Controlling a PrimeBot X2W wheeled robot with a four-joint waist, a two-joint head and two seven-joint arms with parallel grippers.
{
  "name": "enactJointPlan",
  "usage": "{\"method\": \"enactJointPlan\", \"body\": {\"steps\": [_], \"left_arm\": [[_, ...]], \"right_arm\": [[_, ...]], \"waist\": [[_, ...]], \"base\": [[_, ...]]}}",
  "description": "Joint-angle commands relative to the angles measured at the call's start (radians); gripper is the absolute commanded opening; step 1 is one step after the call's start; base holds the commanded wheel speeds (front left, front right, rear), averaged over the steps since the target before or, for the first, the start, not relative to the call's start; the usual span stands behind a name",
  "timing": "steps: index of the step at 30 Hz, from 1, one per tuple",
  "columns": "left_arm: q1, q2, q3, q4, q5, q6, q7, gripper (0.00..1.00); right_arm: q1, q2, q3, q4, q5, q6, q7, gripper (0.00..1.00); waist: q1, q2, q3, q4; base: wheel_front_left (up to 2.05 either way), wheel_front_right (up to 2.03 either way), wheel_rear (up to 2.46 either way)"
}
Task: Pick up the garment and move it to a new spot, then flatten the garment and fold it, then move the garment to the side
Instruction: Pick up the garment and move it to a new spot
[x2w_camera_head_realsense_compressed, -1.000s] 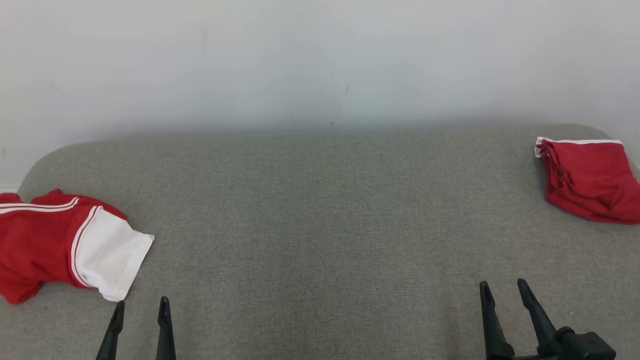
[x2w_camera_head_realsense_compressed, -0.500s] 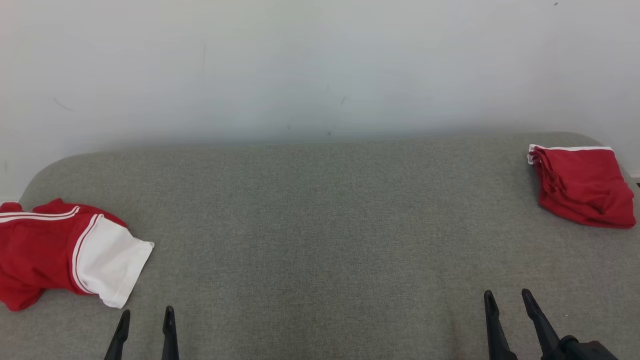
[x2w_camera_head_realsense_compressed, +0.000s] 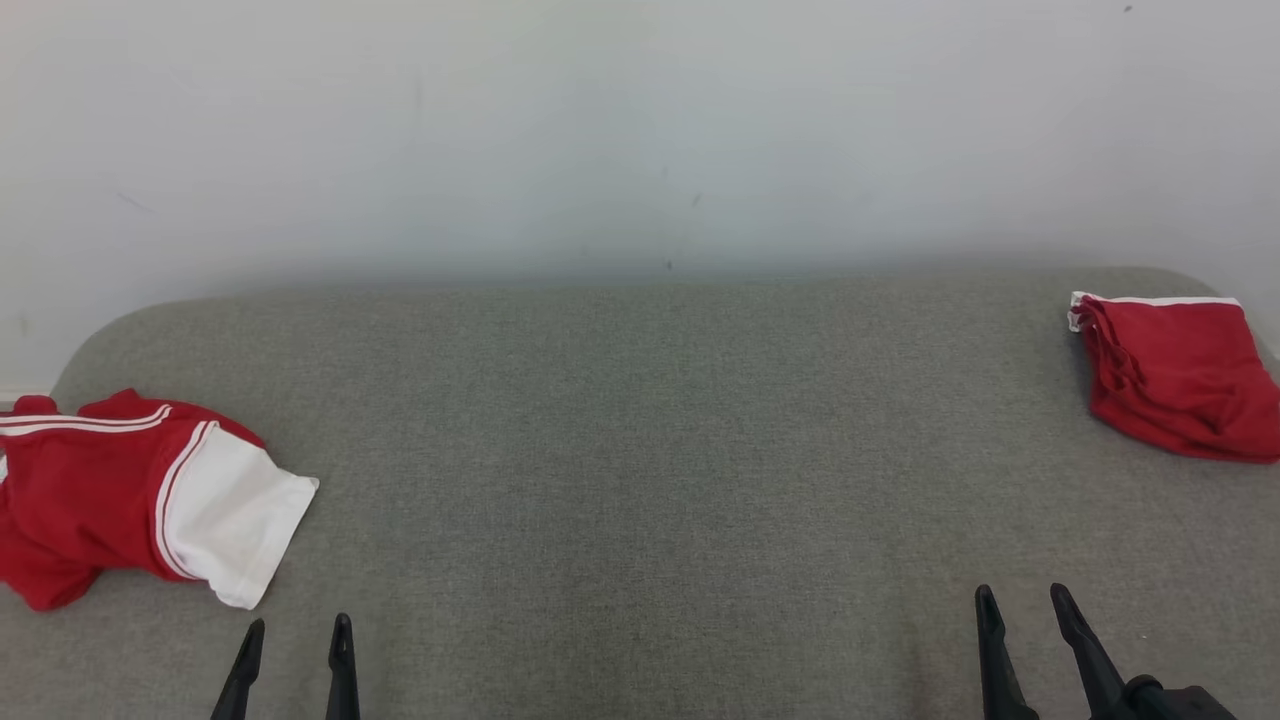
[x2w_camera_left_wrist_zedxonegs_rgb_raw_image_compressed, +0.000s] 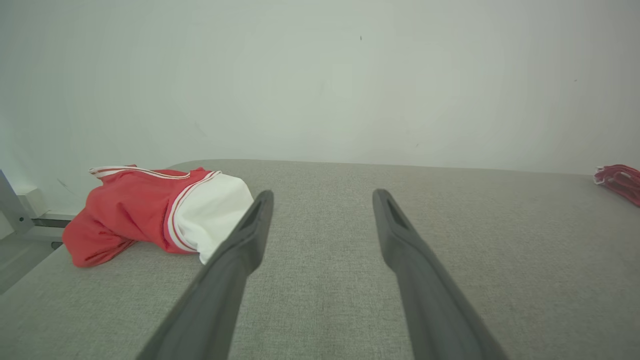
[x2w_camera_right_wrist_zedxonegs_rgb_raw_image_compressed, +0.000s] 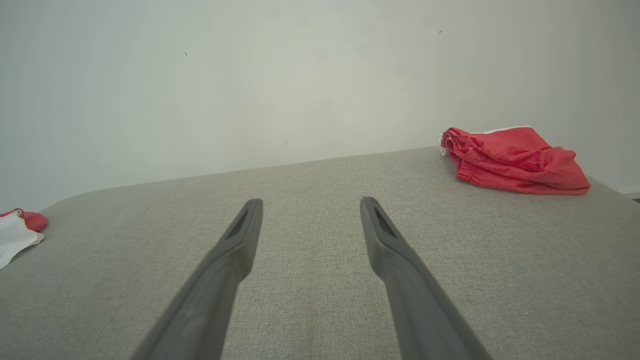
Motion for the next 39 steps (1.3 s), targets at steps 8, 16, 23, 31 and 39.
{"method": "enactJointPlan", "body": {"steps": [8, 16, 23, 31, 39], "left_arm": [[-0.039, 0.024, -0.011, 0.022, 0.001, -0.005, -0.003, 1.00], [-0.043, 0.031, 0.001, 0.041, -0.007, 0.004, -0.003, 1.00], [-0.043, 0.032, 0.011, 0.041, -0.017, 0.010, -0.003, 1.00], [-0.033, 0.038, 0.024, 0.037, -0.020, 0.017, -0.003, 1.00], [-0.009, 0.028, 0.064, 0.003, -0.036, 0.037, -0.003, 1.00]], "right_arm": [[0.007, 0.016, -0.015, 0.007, 0.003, -0.003, 0.000, 1.00], [-0.004, 0.022, -0.007, 0.012, 0.002, -0.003, 0.000, 1.00], [-0.002, 0.025, 0.007, 0.020, -0.004, -0.003, 0.000, 1.00], [-0.013, 0.026, 0.019, 0.025, -0.007, -0.003, 0.000, 1.00], [-0.036, 0.024, 0.042, 0.038, -0.010, -0.003, 0.000, 1.00]], "waist": [[0.0000, 0.0000, 0.012, 0.119], [0.0000, 0.0000, 0.025, 0.273], [0.0000, 0.0000, 0.031, 0.405], [0.0000, 0.0000, 0.029, 0.514], [0.0000, 0.0000, 0.044, 0.523]], "base": [[0.00, 0.00, 0.00], [0.00, 0.00, 0.00], [0.00, 0.00, 0.00], [0.00, 0.00, 0.00], [0.00, 0.00, 0.00]]}}
